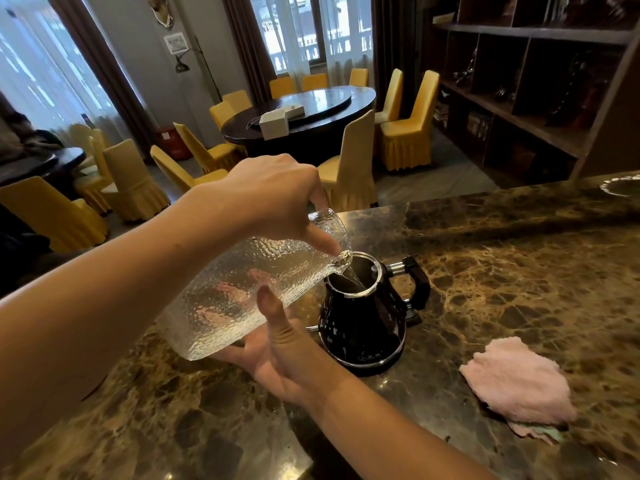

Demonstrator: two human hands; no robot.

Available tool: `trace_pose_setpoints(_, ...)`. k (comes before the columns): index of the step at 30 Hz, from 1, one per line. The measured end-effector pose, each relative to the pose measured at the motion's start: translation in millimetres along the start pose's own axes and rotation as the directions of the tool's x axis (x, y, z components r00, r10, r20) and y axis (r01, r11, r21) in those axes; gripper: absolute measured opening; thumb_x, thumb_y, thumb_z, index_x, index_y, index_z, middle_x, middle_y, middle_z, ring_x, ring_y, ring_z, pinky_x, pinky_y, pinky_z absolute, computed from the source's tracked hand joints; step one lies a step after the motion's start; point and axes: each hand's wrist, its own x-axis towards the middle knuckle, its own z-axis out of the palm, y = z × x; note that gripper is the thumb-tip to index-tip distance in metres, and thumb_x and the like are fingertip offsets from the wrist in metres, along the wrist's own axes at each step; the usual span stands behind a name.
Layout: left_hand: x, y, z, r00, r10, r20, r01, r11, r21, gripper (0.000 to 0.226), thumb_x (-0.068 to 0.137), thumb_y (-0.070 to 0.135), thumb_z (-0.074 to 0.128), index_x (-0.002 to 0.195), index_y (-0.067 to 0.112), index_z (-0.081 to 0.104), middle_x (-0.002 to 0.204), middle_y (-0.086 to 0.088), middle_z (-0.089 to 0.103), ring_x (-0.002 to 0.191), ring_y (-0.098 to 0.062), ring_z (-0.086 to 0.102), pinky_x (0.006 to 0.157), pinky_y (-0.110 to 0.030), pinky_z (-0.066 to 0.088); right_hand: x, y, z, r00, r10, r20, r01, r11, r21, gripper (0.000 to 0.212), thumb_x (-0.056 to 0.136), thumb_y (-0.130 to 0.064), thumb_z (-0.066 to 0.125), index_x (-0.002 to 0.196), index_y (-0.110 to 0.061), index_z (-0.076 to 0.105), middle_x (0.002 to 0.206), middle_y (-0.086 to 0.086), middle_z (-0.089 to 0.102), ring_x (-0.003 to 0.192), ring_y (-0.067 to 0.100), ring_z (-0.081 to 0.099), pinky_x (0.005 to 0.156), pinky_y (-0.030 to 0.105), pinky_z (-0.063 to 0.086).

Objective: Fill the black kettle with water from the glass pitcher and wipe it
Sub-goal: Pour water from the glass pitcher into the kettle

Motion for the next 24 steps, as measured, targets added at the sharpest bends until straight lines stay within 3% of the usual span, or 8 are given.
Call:
trace_pose_setpoints(6,1.6,-0.8,0.6,1.0,0.009,-0.002,-0.009,1.0,0.023,0.094,0.047,0.091,0.051,0.122,0.036,0.068,0.101,0.014,0.073,0.098,-0.015,0.066,0.074,-0.039,0.06,11.0,5.1,-7.9,0.997,0.038,-0.065,-0.037,0.999,0.022,0.119,0.06,-0.038,0.093,0.151,-0.038,0.016,0.161,0.023,0.02,0.14,0.048,0.035,0.109,0.067,0.034)
trace_pose_setpoints(8,2.7,-1.4,0.5,1.0,0.008,0.0,-0.008,1.0,0.026,0.094,0.048,0.091,0.052,0.121,0.036,0.068,0.101,0.013,0.073,0.098,-0.015,0.066,0.074,-0.04,0.06,12.0,4.9,-7.3,0.996,0.046,-0.078,-0.043,0.998,0.041,0.126,0.056,-0.039,0.095,0.151,-0.039,0.011,0.162,0.025,0.013,0.141,0.049,0.033,0.109,0.066,0.036)
trace_pose_setpoints(16,4.3,-0.8,-2.8,1.0,0.011,-0.007,-0.01,0.998,0.055,0.089,0.051,0.09,0.056,0.122,0.038,0.067,0.103,0.013,0.073,0.102,-0.018,0.064,0.073,-0.04,0.059,5.8,-1.6,4.3,0.996,0.049,-0.075,-0.047,0.999,0.025,0.135,0.049,-0.043,0.094,0.151,-0.031,0.007,0.16,0.025,0.015,0.138,0.046,0.038,0.1,0.053,0.05)
trace_pose_setpoints(21,5.6,-0.7,-6.0,1.0,0.009,-0.008,-0.009,0.998,0.066,0.089,0.051,0.09,0.056,0.122,0.038,0.068,0.103,0.013,0.073,0.1,-0.017,0.064,0.073,-0.04,0.059,-0.5,-9.1,15.3,0.996,0.063,-0.061,-0.064,0.998,-0.009,0.132,0.044,-0.045,0.094,0.149,-0.022,0.016,0.16,0.029,0.015,0.138,0.046,0.039,0.096,0.047,0.055)
trace_pose_setpoints(24,6.6,-1.0,-8.4,1.0,0.008,-0.014,-0.006,0.997,0.074,0.09,0.05,0.091,0.055,0.122,0.038,0.068,0.103,0.014,0.073,0.1,-0.017,0.064,0.073,-0.04,0.059,-3.0,-13.5,21.1,0.995,0.076,-0.071,-0.077,0.997,-0.012,0.14,0.038,-0.047,0.094,0.147,-0.027,0.008,0.161,0.032,0.005,0.122,0.038,0.058,0.082,0.038,0.061)
